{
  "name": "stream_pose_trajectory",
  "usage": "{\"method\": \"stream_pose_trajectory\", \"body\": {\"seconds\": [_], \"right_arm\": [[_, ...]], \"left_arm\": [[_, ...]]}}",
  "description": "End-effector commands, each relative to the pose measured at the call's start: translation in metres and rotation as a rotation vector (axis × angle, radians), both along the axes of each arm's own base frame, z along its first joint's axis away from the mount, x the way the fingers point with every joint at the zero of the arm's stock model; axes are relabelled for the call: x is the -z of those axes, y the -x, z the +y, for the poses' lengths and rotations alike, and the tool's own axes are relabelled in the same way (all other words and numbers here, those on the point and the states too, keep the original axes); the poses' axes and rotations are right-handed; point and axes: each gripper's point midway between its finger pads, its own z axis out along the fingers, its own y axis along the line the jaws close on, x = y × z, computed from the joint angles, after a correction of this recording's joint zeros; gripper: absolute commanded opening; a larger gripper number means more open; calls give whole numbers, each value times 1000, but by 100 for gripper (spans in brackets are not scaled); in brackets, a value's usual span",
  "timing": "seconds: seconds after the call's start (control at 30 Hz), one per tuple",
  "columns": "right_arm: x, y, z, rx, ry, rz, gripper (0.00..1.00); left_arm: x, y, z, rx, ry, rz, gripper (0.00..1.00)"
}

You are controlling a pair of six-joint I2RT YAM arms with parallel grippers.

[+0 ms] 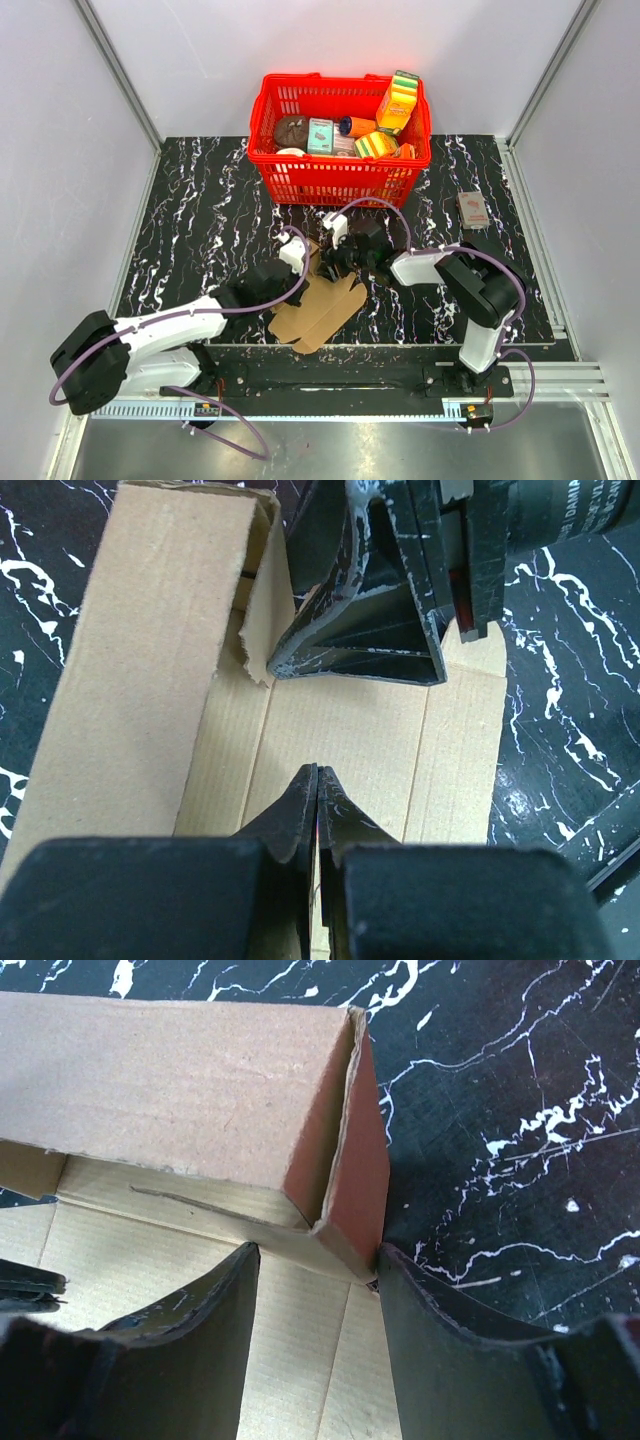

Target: Fold the paper box

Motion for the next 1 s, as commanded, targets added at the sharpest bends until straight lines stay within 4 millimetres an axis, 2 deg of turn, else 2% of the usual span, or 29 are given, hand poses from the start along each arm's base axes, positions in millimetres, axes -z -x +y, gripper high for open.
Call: {"method": "stream_pose_trajectory", "body": {"seconds": [0.0,0.33,0.57,0.7,0.73,0.8,0.83,0.87,0.93,0.97], "right_arm": [[-28,-16,17,-37,-83,-95,56],[-29,-18,25,-56,-119,-90,49],[-25,-20,26,-55,-112,-80,41],[-22,-21,26,-53,-108,-74,40],[-22,-21,26,-54,-107,-74,40],[-22,-20,26,-53,-107,-73,40],[-21,-21,25,-51,-105,-73,40],[-22,-21,26,-54,-108,-75,40],[-22,-21,26,-53,-107,-73,40],[-22,-22,26,-52,-108,-74,40]], "left_arm": [[-21,-10,-15,17,59,-38,0],[-14,-10,-16,17,44,-26,0],[-17,-10,-18,23,45,-24,0],[-46,-8,-26,64,91,-47,0],[-66,-8,-27,74,120,-75,0],[-89,-8,-28,85,157,-114,0],[-106,-6,-25,82,175,-137,0],[-114,-7,-22,79,177,-161,0],[-126,-10,-10,36,166,-199,0],[-125,-13,-4,15,146,-212,0]]}}
